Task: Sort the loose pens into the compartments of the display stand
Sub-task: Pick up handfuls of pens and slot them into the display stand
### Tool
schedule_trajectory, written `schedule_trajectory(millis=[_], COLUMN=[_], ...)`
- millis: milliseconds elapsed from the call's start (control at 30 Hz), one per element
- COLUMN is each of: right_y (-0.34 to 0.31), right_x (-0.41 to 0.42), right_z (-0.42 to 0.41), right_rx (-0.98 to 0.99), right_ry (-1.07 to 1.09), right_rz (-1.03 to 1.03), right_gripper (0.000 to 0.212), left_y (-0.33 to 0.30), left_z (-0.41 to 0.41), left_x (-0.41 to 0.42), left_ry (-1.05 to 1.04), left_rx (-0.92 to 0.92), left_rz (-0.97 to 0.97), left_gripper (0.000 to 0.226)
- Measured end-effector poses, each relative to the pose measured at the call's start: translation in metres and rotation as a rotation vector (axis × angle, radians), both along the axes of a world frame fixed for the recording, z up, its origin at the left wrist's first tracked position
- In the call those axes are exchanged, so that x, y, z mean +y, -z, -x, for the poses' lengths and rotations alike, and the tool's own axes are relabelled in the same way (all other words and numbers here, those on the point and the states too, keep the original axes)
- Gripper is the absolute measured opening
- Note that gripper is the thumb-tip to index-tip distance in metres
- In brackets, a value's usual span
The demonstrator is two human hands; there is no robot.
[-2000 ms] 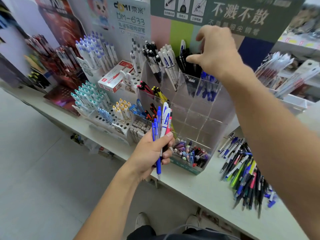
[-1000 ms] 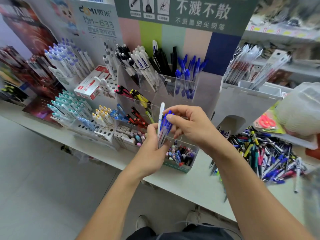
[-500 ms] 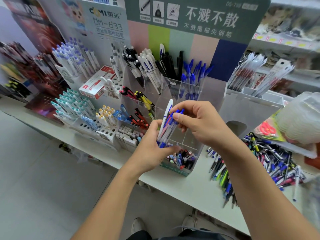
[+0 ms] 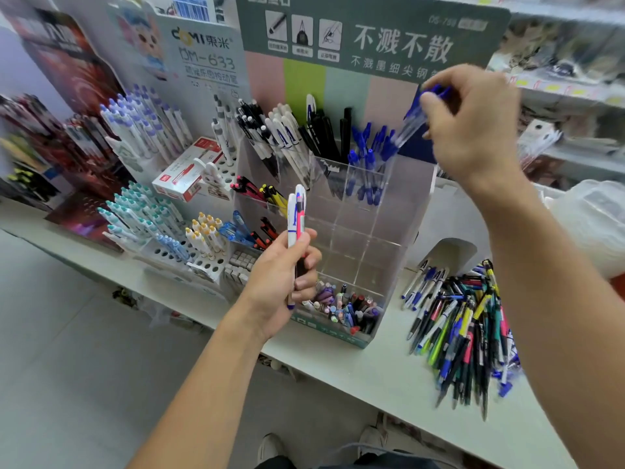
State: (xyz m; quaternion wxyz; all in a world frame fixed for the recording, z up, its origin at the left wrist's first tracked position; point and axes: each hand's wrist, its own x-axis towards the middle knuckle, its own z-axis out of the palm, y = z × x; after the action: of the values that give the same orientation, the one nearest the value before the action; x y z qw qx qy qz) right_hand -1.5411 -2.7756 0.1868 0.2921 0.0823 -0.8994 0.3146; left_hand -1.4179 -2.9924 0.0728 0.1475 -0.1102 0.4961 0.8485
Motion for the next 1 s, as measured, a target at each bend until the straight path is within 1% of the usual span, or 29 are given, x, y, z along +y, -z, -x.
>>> schedule_trajectory(millis=[67, 167, 233, 333, 400, 500, 567, 633, 700, 767, 800, 867, 900, 967, 1000], right_y=[0.007, 0.003, -0.008, -0.025, -0.029, -0.025, -0.019, -0.010, -0.004, 0.001, 0.004, 0.008, 0.008, 0.007, 0.007], right_x=[-0.011, -0.022, -0.022, -0.022, -0.026, -0.031, -0.029, -0.026, -0.026, -0.027, -0.025, -0.019, -0.019, -0.032, -0.043], right_z=[0.011, 0.017, 0.021, 0.028, 0.029, 0.030, 0.035, 0.039, 0.039, 0.035, 0.035, 0.034, 0.028, 0.003, -0.014], right_rx=[-0.082, -0.162, -0.267, -0.507, -0.552, -0.538, -0.536, -0.536, -0.532, -0.520, -0.502, -0.407, -0.320, -0.173, -0.186], right_ry=[-0.046, -0.105, -0.129, -0.167, -0.196, -0.221, -0.188, -0.156, -0.188, -0.228, -0.212, -0.118, -0.085, -0.125, -0.199], right_rz=[-0.141, -0.262, -0.281, -0.278, -0.333, -0.398, -0.376, -0.367, -0.365, -0.355, -0.340, -0.285, -0.238, -0.126, -0.090], right_gripper=[0.019, 0.017, 0.014, 0.006, 0.005, 0.009, 0.008, 0.007, 0.005, 0.003, 0.004, 0.016, 0.022, 0.026, 0.026], left_y=[-0.003, -0.005, -0.004, -0.001, -0.001, 0.000, 0.000, -0.002, -0.004, -0.006, -0.006, -0.008, -0.010, -0.013, -0.015], left_z=[-0.001, -0.004, -0.005, -0.006, -0.006, -0.007, -0.007, -0.007, -0.004, -0.001, 0.000, 0.001, 0.003, 0.007, 0.009], left_x=[0.003, 0.004, 0.005, 0.006, 0.007, 0.005, 0.004, 0.005, 0.006, 0.006, 0.006, 0.006, 0.005, 0.003, 0.002], left_ry=[0.029, 0.038, 0.033, -0.002, -0.020, -0.021, -0.016, -0.007, -0.014, -0.008, 0.003, 0.024, 0.030, 0.037, 0.047], left_rx=[0.014, 0.018, 0.015, 0.024, 0.021, 0.007, 0.006, -0.017, -0.039, -0.022, 0.001, 0.034, 0.045, 0.065, 0.073], left_rz=[-0.045, -0.066, -0.012, 0.072, 0.154, 0.195, 0.221, 0.248, 0.207, 0.169, 0.173, 0.193, 0.196, 0.179, 0.151], left_gripper=[0.012, 0.024, 0.030, 0.034, 0.031, 0.026, 0.025, 0.016, 0.008, 0.007, 0.007, 0.009, 0.011, 0.014, 0.014])
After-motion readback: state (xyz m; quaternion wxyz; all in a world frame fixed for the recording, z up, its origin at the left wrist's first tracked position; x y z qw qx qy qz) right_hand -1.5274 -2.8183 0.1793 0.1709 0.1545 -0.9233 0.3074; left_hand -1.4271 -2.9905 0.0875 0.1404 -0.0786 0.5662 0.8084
